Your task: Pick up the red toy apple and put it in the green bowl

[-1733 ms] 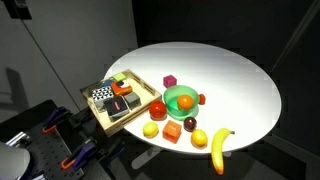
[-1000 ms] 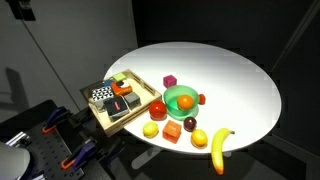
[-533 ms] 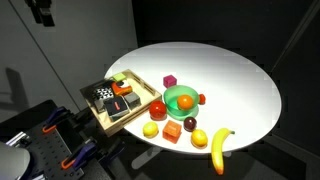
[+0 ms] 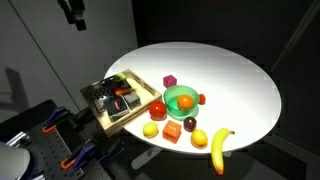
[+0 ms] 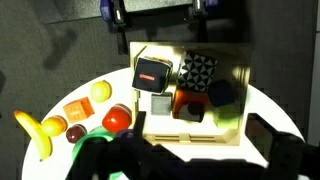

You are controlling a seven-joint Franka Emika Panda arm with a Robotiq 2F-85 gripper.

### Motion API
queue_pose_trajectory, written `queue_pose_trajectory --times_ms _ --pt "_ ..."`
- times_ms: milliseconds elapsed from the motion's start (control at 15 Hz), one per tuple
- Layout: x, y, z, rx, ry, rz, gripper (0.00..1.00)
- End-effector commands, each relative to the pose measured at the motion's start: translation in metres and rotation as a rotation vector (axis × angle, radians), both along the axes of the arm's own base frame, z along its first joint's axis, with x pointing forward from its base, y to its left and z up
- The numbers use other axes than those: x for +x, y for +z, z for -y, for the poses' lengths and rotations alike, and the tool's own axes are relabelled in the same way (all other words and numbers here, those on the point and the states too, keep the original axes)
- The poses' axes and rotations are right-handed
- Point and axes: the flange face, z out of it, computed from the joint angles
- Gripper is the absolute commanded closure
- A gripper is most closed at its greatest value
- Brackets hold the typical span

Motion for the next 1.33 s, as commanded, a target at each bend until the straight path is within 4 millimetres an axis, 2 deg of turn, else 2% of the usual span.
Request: queue_pose_trajectory --times_ms 0,333,533,933,1267 --pt "0.023 0.000 0.021 0.032 0.003 0.061 0.00" --pt "0.043 -0.014 0.048 0.049 0.047 0.062 0.00" --pt "0.053 -0.024 0.071 0.043 0.056 0.023 0.00" --pt "0.067 -0.046 0.116 0.013 0.100 -0.010 0.00" --pt "0.075 -0.061 0.142 -0.064 0.109 0.024 0.00"
